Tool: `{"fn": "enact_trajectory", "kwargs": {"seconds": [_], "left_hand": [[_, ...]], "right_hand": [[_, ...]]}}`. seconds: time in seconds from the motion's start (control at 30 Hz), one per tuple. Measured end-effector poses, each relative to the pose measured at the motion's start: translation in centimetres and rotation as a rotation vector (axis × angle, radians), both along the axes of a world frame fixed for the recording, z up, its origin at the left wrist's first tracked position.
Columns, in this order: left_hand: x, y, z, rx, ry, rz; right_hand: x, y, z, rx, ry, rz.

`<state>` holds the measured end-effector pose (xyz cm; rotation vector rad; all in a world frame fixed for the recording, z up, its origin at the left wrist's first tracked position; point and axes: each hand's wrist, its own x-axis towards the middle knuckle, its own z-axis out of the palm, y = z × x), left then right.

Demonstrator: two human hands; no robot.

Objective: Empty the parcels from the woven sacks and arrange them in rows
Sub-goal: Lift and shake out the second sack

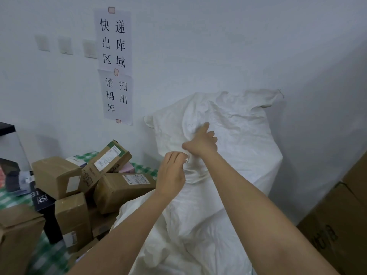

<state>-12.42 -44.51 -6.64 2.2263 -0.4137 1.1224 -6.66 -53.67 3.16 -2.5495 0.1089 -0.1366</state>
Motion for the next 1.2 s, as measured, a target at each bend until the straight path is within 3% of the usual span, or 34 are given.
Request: {"fn": "enact_trajectory", "kwargs": {"seconds": [0.27, 0.33, 0.4, 0.47, 0.57, 0.63, 0.73, 0.87, 1.07, 1.2], "left_hand": [[0.4, 0.4, -0.3, 0.055, -0.017, -0.07], [-0.3, 0.7, 0.2, -0.076, 0.161, -0.217], [-0.7, 1.0, 1.5, -0.396, 0.414, -0.348], [0.4, 1.3, 2.4, -0.612, 0.536, -0.243], [2.9, 2.3, 3.0, -0.685, 0.778, -0.045], [4.2, 2.7, 3.2, -0.754, 0.966, -0.06], [5.1, 2.8, 3.9, -0.879, 1.067, -0.174], [6.1, 2.5, 4.3, -0.708, 1.035, -0.197], [7.4, 2.0, 4.5, -0.214, 0.888, -0.194], [7.7, 2.0, 4.1, -0.19, 0.742, -0.161]], "right_hand": [[0.2, -2.4, 0.6, 0.073, 0.0, 0.089], [0.1, -3.3, 0.4, 0.185, 0.002, 0.154], [-0.1, -4.1, 0.2, 0.321, -0.01, 0.172], [-0.4, -4.7, -0.1, 0.402, -0.037, 0.171], [-0.9, -5.3, -0.6, 0.436, -0.105, 0.156], [-1.2, -5.7, -0.9, 0.469, -0.118, 0.137], [-1.2, -5.8, -1.0, 0.43, -0.118, 0.096], [-1.7, -5.2, -0.9, 0.249, -0.132, -0.042], [-2.3, -5.2, -2.3, 0.299, -0.348, -0.011], [-2.6, -5.7, -2.4, 0.341, -0.382, 0.074]]}}
